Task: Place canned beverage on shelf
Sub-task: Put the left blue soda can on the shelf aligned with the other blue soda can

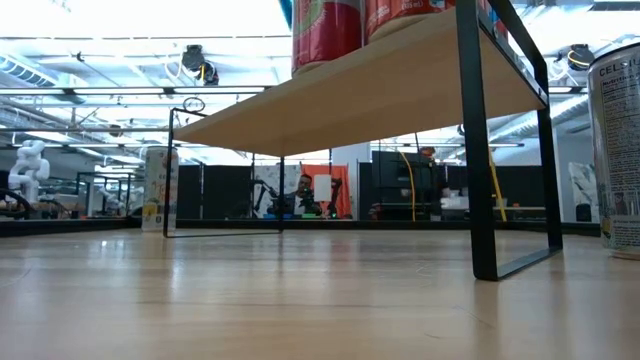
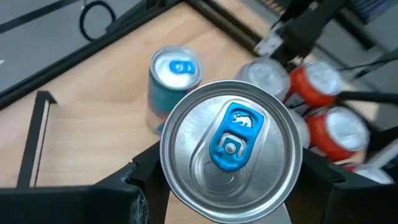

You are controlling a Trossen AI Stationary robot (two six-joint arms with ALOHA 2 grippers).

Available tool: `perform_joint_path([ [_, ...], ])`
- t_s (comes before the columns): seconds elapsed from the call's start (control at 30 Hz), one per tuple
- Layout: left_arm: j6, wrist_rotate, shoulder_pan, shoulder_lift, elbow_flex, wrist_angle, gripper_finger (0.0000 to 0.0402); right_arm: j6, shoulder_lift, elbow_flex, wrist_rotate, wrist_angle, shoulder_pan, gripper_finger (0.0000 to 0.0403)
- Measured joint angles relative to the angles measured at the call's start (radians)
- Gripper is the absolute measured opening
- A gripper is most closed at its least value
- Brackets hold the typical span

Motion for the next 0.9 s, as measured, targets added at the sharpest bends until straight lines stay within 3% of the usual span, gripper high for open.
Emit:
perform_joint_path([
  [0.47,-0.063,-0.035,0.029,0.087,0.0,-0.058,0.0231,-0.037,0.004,0.0,0.028,-0.037,0.0,0.0303],
  [0.9,-0.08,0.014,0.055,0.121,0.0,-0.088,0.0231,-0.053,0.009,0.0,0.027,-0.042,0.0,0.0303],
])
